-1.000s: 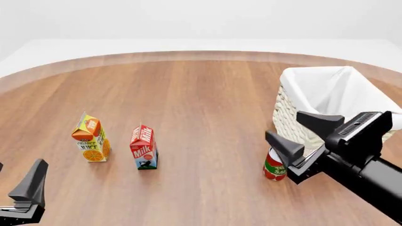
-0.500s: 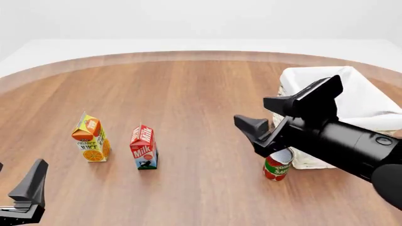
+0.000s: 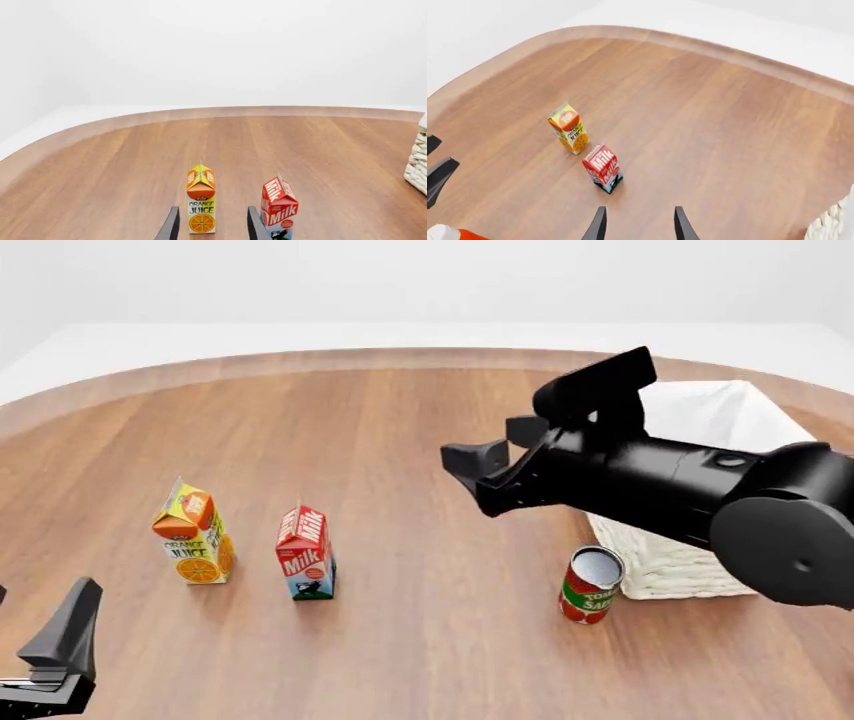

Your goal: Pick the milk and place it in the basket.

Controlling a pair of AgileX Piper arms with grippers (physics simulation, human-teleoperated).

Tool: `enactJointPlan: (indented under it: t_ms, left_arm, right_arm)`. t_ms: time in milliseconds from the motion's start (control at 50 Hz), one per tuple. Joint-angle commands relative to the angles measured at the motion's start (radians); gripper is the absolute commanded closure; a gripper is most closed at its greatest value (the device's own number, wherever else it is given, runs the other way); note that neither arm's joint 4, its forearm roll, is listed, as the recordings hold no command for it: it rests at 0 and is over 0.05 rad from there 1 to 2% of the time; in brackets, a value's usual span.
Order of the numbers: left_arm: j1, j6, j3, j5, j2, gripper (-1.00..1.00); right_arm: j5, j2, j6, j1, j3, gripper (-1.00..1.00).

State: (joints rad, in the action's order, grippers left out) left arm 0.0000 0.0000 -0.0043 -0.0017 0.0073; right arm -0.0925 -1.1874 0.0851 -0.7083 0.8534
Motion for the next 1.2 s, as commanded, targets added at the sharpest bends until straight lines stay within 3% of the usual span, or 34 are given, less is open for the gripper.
enactJointPlan:
  t_ms: [20, 360, 460, 620, 860, 980, 1200]
  left_arm:
    - [0.0, 0.0, 0.0, 0.0, 0.0, -1.0]
    - [0.0, 0.0, 0.0, 0.0, 0.0, -1.0]
    - [0.0, 0.0, 0.0, 0.0, 0.0, -1.0]
    - [0.0, 0.0, 0.0, 0.0, 0.0, -1.0]
    - [0.0, 0.0, 0.0, 0.0, 0.0, -1.0]
    - [0.0, 0.0, 0.0, 0.0, 0.0, -1.0]
    - [0.0, 0.0, 0.0, 0.0, 0.0, -1.0]
  right_arm:
    - [-0.015, -0.086, 0.051, -0.01, 0.077, -1.0]
    - [0.001, -0.201, 0.129, -0.041, 0.162, -1.0]
    - [0.006, -0.224, 0.186, -0.058, 0.181, -1.0]
    - [0.028, -0.253, 0.227, -0.078, 0.196, -1.0]
    - [0.082, -0.285, 0.297, -0.059, 0.194, -1.0]
    - [0.073, -0.315, 0.288, -0.057, 0.224, -1.0]
    - [0.059, -0.387, 0.328, -0.061, 0.281, -1.0]
